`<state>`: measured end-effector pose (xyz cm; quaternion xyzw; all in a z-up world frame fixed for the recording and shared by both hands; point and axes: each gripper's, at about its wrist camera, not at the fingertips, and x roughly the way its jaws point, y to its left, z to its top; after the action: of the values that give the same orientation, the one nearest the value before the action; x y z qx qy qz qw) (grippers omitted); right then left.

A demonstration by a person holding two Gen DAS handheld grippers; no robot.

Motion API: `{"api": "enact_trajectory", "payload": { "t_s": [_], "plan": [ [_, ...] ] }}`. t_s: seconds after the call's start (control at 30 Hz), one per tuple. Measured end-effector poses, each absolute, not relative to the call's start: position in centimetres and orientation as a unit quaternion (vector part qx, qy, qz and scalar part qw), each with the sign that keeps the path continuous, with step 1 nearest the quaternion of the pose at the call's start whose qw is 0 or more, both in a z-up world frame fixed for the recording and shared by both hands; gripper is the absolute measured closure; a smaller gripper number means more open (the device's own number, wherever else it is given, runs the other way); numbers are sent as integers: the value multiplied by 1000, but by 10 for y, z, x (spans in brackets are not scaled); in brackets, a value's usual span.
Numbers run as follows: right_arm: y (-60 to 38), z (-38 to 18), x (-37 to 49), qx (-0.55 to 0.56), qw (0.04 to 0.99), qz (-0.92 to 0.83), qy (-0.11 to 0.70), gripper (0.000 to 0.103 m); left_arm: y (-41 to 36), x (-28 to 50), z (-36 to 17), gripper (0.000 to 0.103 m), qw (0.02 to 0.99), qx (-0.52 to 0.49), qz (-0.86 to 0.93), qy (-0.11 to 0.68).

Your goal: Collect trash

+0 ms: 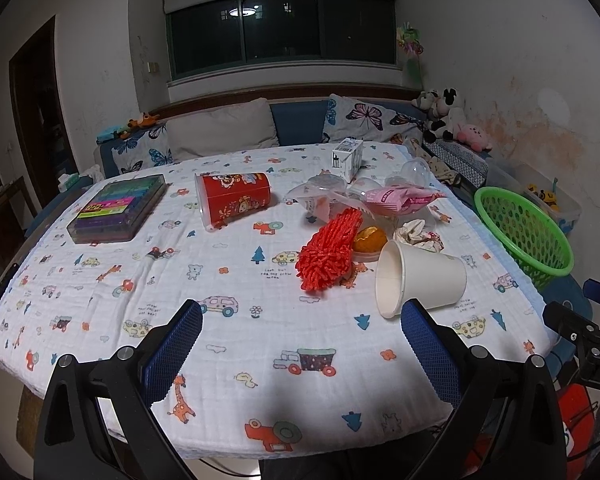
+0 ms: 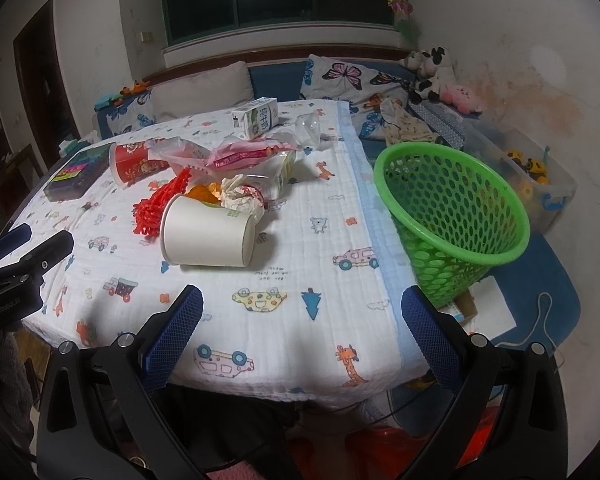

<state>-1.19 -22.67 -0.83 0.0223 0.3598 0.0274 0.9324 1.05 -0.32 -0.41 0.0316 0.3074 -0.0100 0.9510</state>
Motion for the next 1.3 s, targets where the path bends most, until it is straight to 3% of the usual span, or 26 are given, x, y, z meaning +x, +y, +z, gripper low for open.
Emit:
{"api": "enact_trajectory", "payload": {
  "t_s": [1.3],
  "plan": [
    [-171,-31,67,20,902,145,405,5,35,73,-6,6,942,17,21,334]
  ]
}}
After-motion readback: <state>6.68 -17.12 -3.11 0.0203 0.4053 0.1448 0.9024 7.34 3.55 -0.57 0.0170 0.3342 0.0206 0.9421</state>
